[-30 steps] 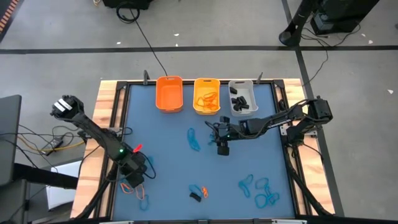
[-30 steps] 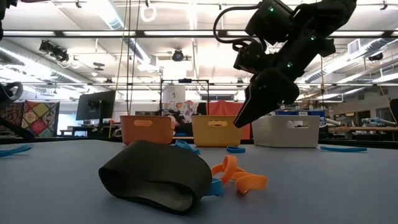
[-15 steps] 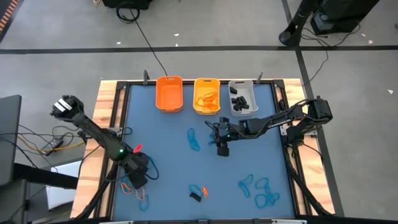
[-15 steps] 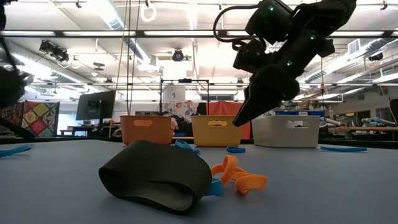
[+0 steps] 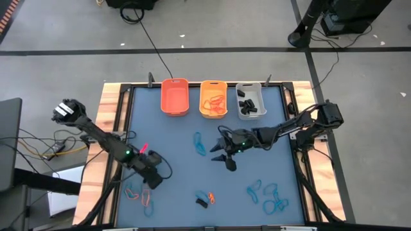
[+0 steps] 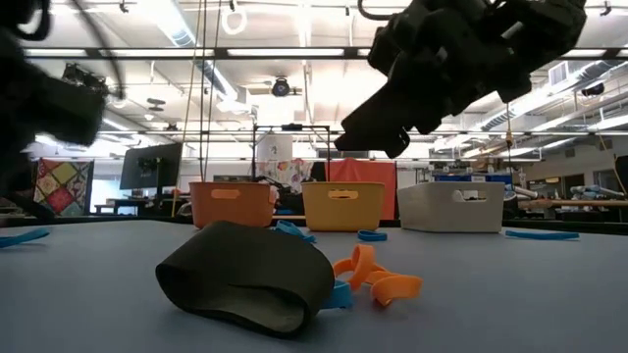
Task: Sort rubber bands into baskets
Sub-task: Put the orange rubber band into the yellow bin
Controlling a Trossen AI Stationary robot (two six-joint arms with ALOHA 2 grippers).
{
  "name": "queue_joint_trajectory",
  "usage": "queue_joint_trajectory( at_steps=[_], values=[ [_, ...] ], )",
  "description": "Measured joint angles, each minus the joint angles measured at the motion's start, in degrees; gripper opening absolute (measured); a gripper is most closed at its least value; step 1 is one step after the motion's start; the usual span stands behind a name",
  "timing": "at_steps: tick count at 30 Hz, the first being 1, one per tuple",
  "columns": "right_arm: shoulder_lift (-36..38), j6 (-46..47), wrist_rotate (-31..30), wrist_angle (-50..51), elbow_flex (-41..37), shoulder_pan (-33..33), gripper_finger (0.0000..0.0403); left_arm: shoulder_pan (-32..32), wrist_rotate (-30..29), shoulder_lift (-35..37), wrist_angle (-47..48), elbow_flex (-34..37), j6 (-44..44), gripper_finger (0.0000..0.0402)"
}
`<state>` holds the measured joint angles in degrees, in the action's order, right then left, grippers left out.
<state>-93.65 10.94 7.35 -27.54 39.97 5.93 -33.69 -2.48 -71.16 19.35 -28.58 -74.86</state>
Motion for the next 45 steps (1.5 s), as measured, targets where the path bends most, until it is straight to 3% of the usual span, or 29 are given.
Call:
queue_joint_trajectory(
  at_steps=[3,9,17,20,24,33,39,45],
  values=[
    [0.00,-0.38,-0.07,-1.28,-0.34,0.69,0.0203,2.55,-4.61,0.02,-4.84,0.00,4.33,0.0003],
    [0.00,-5.20,-1.09,-1.30,-0.36,2.63,0.0203,5.88,-21.58,0.02,-18.15,0.00,18.81,0.0003],
    [0.00,-4.99,-10.03,-5.12,-0.36,5.32,0.0203,9.15,-33.93,-0.28,-38.96,0.00,41.73,0.0003],
    [0.00,-5.99,-10.31,-6.86,-0.36,5.35,0.0204,11.09,-34.47,-0.99,-44.92,0.00,49.53,0.0004],
    [0.00,-8.54,-10.88,-8.32,-0.36,4.53,0.0210,13.99,-35.28,-3.52,-51.22,0.04,53.47,0.0004],
    [0.00,-13.77,-26.29,-8.48,-0.36,2.08,0.0229,18.68,-39.83,-10.92,-62.63,0.04,53.68,0.0005],
    [0.00,-14.17,-26.80,-9.77,-0.36,-0.53,0.0236,21.50,-41.67,-14.47,-68.24,0.02,53.65,0.0005],
    [0.00,-13.56,-23.23,-13.14,-0.36,-3.18,0.0235,23.20,-39.82,-16.67,-73.53,-0.07,55.48,0.0005]
  ],
)
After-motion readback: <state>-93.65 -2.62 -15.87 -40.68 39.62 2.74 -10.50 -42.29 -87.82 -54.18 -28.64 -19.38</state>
